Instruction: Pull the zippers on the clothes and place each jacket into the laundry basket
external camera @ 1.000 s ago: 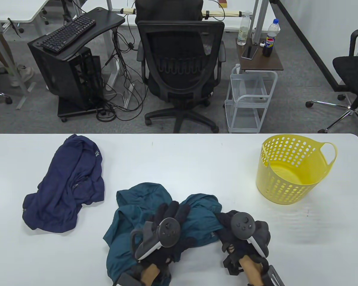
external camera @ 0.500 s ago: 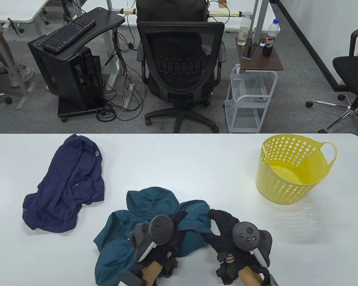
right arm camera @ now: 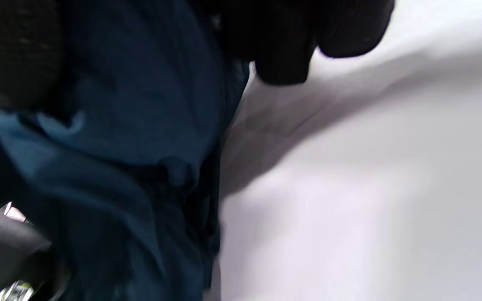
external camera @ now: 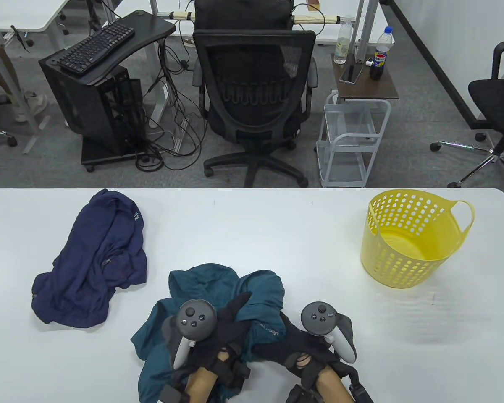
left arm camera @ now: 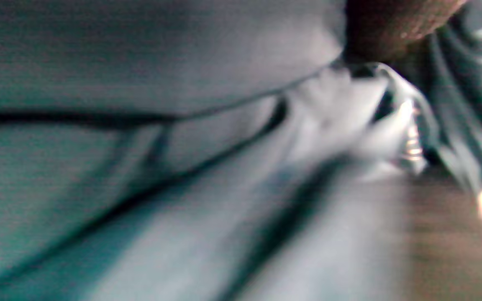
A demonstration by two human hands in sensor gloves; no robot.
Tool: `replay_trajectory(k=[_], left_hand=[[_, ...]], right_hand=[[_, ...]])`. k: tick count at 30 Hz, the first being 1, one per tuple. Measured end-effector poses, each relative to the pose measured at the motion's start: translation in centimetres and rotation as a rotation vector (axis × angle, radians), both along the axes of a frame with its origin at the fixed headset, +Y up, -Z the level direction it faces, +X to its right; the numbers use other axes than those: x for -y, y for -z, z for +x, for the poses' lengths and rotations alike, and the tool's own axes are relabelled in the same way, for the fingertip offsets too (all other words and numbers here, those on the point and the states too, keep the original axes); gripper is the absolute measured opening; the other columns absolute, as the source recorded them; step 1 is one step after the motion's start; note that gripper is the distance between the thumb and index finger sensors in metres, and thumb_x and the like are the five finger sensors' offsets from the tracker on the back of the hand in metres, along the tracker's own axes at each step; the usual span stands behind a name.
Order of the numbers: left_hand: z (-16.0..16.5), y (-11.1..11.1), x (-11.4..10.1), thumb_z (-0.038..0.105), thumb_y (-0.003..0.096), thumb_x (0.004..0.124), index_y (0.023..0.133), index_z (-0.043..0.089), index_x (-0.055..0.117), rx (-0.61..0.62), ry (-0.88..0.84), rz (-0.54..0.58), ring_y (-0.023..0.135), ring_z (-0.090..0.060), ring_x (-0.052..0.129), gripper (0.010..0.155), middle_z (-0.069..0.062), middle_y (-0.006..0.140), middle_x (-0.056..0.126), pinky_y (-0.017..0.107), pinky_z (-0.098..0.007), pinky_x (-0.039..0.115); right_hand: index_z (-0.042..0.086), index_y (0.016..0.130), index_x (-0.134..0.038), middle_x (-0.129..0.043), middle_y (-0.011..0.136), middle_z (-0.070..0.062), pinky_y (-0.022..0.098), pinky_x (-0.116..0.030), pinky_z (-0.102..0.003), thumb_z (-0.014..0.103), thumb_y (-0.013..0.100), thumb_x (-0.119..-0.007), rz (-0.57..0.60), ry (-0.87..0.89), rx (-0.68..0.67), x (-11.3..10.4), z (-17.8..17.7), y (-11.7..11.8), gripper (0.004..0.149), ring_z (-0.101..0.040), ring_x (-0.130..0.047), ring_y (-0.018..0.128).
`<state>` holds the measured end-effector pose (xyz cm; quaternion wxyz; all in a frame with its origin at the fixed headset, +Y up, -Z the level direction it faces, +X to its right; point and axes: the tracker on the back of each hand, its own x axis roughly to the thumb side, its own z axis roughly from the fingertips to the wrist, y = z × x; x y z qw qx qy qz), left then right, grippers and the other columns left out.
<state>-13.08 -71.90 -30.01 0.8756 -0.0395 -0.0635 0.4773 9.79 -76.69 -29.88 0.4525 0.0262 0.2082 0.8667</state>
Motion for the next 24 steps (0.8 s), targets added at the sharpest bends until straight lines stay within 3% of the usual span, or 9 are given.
replay_trajectory(k=[2, 4, 7, 10, 14, 18, 20, 22, 24], left_hand=[[-0.4, 0.2, 0.3, 0.050, 0.0389, 0.074, 0.088, 0.036, 0.079, 0.032, -0.080, -0.044, 0.053, -0.011, 0.116, 0.051, 0.006, 0.079, 0.103, 0.039, -0.034, 0.093], [-1.0, 0.3, 0.3, 0.050, 0.0390, 0.074, 0.088, 0.035, 0.079, 0.040, -0.140, -0.062, 0.051, -0.012, 0.116, 0.051, 0.005, 0.078, 0.104, 0.039, -0.034, 0.093], [-1.8, 0.1, -0.3, 0.048, 0.0391, 0.077, 0.086, 0.034, 0.082, 0.059, -0.145, -0.059, 0.044, -0.011, 0.118, 0.050, 0.003, 0.075, 0.107, 0.035, -0.035, 0.094], [-2.4, -0.3, -1.3, 0.047, 0.0387, 0.080, 0.085, 0.033, 0.085, 0.040, -0.069, -0.010, 0.033, -0.009, 0.118, 0.048, 0.002, 0.069, 0.110, 0.031, -0.036, 0.094], [-2.8, -0.9, -2.8, 0.048, 0.0375, 0.083, 0.085, 0.036, 0.085, 0.001, 0.076, 0.070, 0.023, -0.005, 0.115, 0.049, 0.008, 0.065, 0.112, 0.027, -0.035, 0.093], [-1.9, -1.7, -3.8, 0.046, 0.0375, 0.082, 0.087, 0.038, 0.081, 0.040, 0.175, 0.124, 0.017, -0.004, 0.113, 0.051, 0.009, 0.066, 0.111, 0.021, -0.033, 0.092], [-1.5, -1.9, -3.9, 0.047, 0.0379, 0.081, 0.089, 0.039, 0.079, 0.061, 0.169, 0.120, 0.017, -0.005, 0.113, 0.052, 0.009, 0.068, 0.110, 0.021, -0.033, 0.092], [-1.3, -2.1, -3.8, 0.049, 0.0386, 0.080, 0.092, 0.039, 0.075, 0.099, 0.142, 0.095, 0.022, -0.007, 0.114, 0.055, 0.006, 0.074, 0.107, 0.022, -0.034, 0.092], [-1.0, -2.0, -3.3, 0.054, 0.0387, 0.078, 0.099, 0.038, 0.065, 0.168, 0.110, 0.038, 0.041, -0.013, 0.113, 0.064, 0.001, 0.088, 0.096, 0.027, -0.037, 0.091]], right_hand=[[0.016, 0.104, -0.054, -0.082, 0.100, -0.004, 0.063, -0.070, -0.054, 0.050, 0.036, -0.097, 0.055, 0.039, 0.125, 0.0, 0.0, 0.2, 0.087, -0.029, -0.094, 0.081], [0.025, 0.096, -0.070, -0.096, 0.085, 0.007, 0.059, -0.078, -0.048, 0.039, 0.040, -0.097, 0.089, 0.001, 0.134, -0.2, 0.1, 0.5, 0.063, -0.019, -0.103, 0.064], [0.034, 0.087, -0.082, -0.096, 0.081, 0.008, 0.056, -0.076, -0.048, 0.032, 0.042, -0.095, 0.127, -0.108, 0.072, -0.9, 0.3, 1.0, 0.047, -0.020, -0.100, 0.052], [0.037, 0.083, -0.086, -0.092, 0.083, 0.008, 0.059, -0.072, -0.051, 0.026, 0.044, -0.094, 0.139, -0.228, 0.028, -2.6, 0.9, 1.7, 0.042, -0.023, -0.095, 0.055], [0.037, 0.080, -0.088, -0.090, 0.084, 0.007, 0.063, -0.065, -0.055, 0.018, 0.044, -0.092, 0.275, -0.430, 0.096, -7.2, 1.7, 2.9, 0.041, -0.027, -0.088, 0.062], [0.042, 0.076, -0.089, -0.087, 0.087, 0.012, 0.069, -0.058, -0.059, 0.015, 0.046, -0.088, 0.631, -0.681, 0.200, -13.3, 0.8, 3.1, 0.040, -0.028, -0.081, 0.072], [0.045, 0.073, -0.090, -0.086, 0.089, 0.015, 0.072, -0.054, -0.061, 0.015, 0.047, -0.087, 0.817, -0.737, 0.208, -15.4, 0.0, 2.6, 0.040, -0.027, -0.078, 0.079], [0.049, 0.073, -0.090, -0.085, 0.092, 0.017, 0.074, -0.050, -0.063, 0.017, 0.048, -0.087, 0.932, -0.752, 0.220, -16.4, -0.4, 2.0, 0.040, -0.026, -0.075, 0.090], [0.051, 0.079, -0.086, -0.082, 0.098, 0.017, 0.075, -0.048, -0.065, 0.021, 0.049, -0.087, 0.974, -0.774, 0.248, -16.3, -0.4, 2.1, 0.043, -0.026, -0.072, 0.097]])
